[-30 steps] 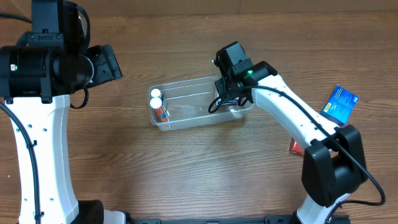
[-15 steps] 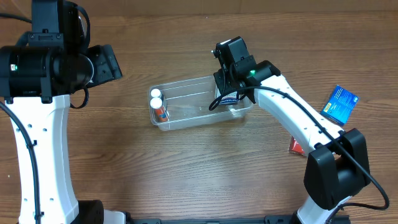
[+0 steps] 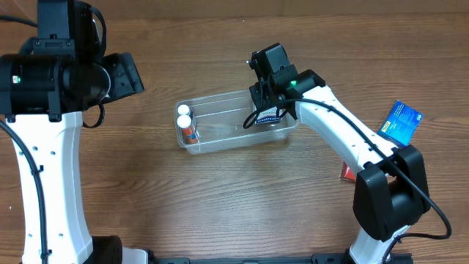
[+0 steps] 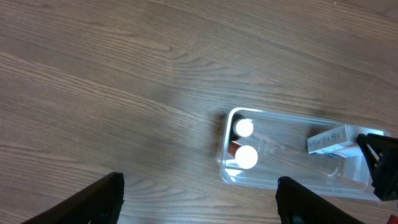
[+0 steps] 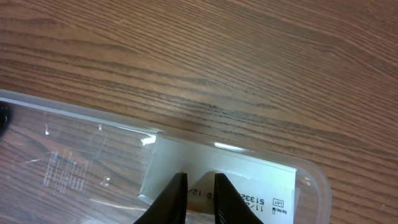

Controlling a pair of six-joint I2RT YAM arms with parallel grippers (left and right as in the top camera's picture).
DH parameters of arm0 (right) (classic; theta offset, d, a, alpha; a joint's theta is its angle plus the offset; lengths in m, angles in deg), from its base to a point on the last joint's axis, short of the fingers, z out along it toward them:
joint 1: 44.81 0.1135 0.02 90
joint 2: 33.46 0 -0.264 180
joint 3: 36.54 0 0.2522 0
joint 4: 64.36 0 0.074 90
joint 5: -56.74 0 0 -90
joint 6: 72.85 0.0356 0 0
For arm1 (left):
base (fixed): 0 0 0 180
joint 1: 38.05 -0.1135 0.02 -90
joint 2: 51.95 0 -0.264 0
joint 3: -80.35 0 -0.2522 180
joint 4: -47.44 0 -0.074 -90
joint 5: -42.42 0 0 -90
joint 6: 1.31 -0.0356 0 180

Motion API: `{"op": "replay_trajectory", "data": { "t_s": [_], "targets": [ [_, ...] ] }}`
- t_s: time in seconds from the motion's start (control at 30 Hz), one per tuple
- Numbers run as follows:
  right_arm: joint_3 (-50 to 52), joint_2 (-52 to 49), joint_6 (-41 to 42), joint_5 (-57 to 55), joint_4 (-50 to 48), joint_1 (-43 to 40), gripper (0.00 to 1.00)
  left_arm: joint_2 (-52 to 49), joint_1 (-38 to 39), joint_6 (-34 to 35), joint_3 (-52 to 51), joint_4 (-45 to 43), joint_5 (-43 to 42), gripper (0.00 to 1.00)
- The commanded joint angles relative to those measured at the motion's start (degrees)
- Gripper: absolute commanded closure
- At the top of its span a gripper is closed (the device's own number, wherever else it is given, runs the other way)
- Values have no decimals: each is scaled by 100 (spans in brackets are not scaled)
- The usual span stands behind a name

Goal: Pack container
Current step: 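Lower and adjust the Hansaplast box upright in the container, then release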

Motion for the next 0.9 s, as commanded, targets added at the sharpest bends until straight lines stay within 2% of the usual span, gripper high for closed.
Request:
{"op": "replay_trajectory", "data": {
  "t_s": [0.0,0.33,0.47,0.87],
  "targets": [
    [76,-297,7,7,203,11,83,2,0,-109,72,13,114,20],
    [81,-315,-35,120,256,-249,82,2,2,-109,72,57,114,20],
    [81,-319,-280,111,4,-286,73,2,2,-109,72,50,111,20],
    [81,-723,-280,601,321,-284,73,2,2,-109,72,59,98,20]
  ]
}}
